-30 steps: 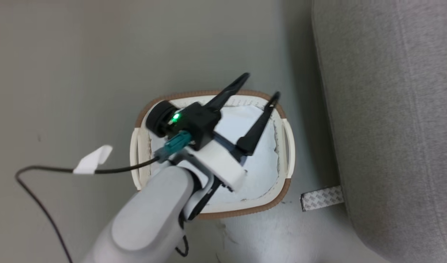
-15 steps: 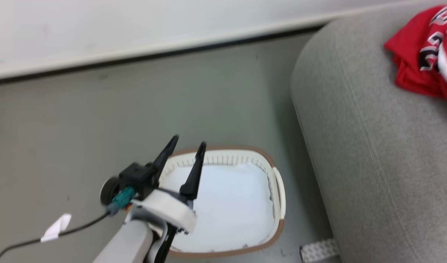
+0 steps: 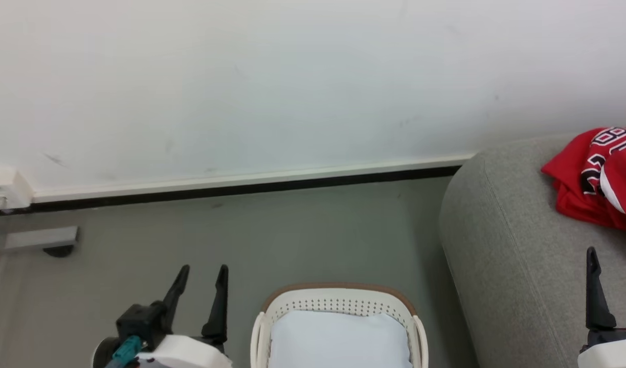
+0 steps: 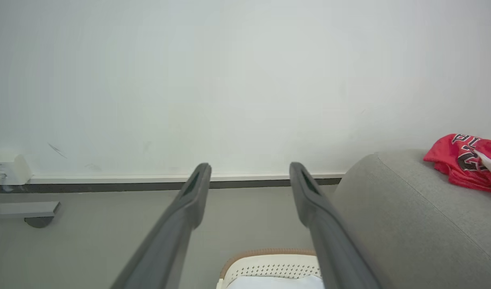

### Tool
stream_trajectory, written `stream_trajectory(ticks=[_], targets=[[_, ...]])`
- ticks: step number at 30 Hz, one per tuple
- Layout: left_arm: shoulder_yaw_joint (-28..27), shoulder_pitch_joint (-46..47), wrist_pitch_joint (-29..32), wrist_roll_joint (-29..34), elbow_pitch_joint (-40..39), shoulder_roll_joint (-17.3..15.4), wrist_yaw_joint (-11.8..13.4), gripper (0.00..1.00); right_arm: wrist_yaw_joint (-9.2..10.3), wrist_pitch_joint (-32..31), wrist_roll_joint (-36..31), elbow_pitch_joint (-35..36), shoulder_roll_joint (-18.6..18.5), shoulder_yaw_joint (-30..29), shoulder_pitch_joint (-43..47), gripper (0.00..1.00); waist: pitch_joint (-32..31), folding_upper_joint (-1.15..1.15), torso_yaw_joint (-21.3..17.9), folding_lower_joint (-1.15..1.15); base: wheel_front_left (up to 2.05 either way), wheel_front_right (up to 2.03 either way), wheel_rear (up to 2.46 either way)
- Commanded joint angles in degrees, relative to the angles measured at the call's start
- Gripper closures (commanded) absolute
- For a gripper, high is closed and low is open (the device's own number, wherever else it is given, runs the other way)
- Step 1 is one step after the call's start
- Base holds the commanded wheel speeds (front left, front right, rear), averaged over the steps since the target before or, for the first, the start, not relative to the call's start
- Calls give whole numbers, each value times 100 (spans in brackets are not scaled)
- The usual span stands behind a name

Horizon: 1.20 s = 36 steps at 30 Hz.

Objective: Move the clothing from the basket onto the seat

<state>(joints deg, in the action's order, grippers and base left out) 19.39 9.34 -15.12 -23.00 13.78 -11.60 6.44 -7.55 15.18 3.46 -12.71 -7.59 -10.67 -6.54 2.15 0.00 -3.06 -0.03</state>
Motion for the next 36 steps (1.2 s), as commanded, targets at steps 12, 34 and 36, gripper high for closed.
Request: stream_trajectory(ticks=[12, 34, 36], targets=[[-1017, -905, -3, 729, -161, 324, -234, 0, 13, -6, -57, 8, 332, 393, 626, 0, -570, 0, 335, 3, 0, 0, 0], [-1577, -1000, 166, 639, 177, 731, -685, 100, -1, -184, 447, -361, 498, 479, 636, 100, -593, 0, 406, 3, 0, 0, 0], [-1608, -977, 225, 419, 173, 735, -705, 100, 0, -246, 695, -356, 497, 475, 615, 100, -587, 0, 404, 3, 0, 0, 0]])
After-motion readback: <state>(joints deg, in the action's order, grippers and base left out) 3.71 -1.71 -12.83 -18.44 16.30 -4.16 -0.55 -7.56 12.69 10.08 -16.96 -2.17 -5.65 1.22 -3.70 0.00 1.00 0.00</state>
